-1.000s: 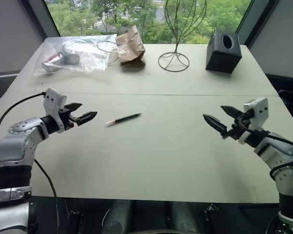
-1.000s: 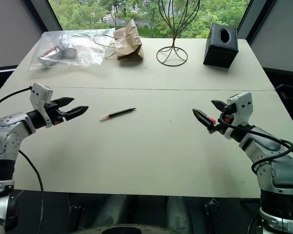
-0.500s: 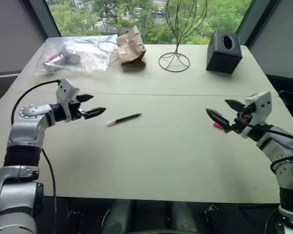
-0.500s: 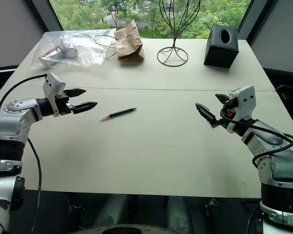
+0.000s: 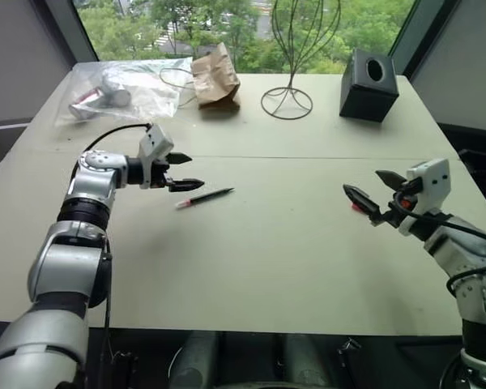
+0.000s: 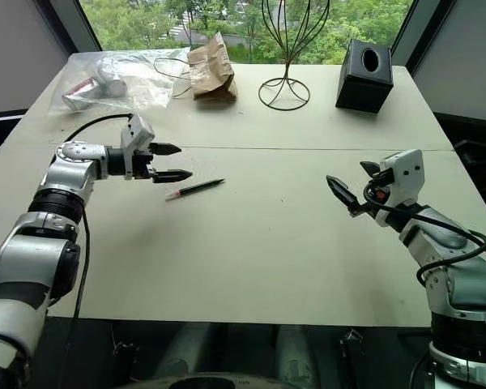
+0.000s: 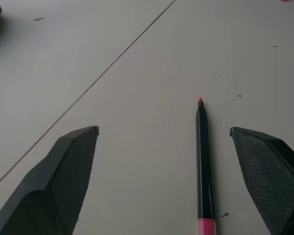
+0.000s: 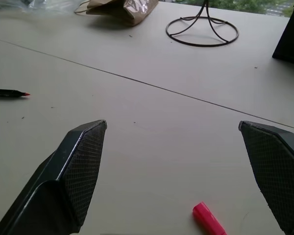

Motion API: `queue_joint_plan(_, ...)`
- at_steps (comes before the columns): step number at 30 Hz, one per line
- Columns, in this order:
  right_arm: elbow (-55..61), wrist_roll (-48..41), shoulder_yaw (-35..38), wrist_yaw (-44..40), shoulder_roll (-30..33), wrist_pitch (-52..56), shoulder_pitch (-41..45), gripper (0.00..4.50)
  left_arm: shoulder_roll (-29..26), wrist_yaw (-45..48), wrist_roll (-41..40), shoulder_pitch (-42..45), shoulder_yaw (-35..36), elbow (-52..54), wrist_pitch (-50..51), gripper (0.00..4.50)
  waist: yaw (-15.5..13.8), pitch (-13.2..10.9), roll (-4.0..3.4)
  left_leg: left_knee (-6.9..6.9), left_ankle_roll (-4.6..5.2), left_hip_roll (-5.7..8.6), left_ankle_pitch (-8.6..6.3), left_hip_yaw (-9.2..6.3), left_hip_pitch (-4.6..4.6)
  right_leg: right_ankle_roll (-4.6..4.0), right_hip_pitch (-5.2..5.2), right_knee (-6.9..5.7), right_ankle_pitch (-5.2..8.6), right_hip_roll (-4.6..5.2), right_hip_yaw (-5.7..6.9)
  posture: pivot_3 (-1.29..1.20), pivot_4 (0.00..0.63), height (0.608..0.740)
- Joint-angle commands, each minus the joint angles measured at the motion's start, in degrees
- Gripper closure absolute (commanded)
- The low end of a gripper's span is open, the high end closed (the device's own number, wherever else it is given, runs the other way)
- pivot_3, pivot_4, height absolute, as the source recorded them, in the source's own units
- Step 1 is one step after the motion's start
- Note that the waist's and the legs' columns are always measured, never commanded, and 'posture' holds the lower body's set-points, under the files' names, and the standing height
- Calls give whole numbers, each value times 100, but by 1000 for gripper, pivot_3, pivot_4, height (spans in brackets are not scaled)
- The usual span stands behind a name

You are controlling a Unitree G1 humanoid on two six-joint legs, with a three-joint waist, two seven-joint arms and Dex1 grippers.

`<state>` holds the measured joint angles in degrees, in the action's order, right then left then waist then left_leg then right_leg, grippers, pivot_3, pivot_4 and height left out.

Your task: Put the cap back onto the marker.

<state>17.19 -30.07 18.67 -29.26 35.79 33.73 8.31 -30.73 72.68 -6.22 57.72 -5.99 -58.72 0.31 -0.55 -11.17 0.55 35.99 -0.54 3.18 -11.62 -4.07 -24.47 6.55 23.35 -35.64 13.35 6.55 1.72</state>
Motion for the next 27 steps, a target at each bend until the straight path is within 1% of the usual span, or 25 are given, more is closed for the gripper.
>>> queue_joint_plan(1,300,-47,219,60,78,23,-43,0,105,234,154,236,-52,-117,-177,13,-3,0,1,2,0,0,0,1,-1,0,2,-5,0,0,0,0,150,740)
queue_joint_plan(9,354,-43,352,33,223,32,-185,0,327,281,460,200,-115,-473,-387,13,-9,-1,1,17,1,-1,0,-2,1,2,4,-32,3,1,0,0,150,740)
queue_joint_plan(18,427,-16,212,158,60,7,-104,0,453,-105,999,152,-393,-599,-546,13,-12,-1,1,21,1,-2,0,-5,2,3,5,-38,3,1,0,0,150,740)
queue_joint_plan(27,470,-3,152,249,-67,-34,-81,0,490,75,1290,178,-575,-737,-380,13,-10,0,1,23,1,-3,0,-6,5,3,3,-42,3,2,0,0,150,740)
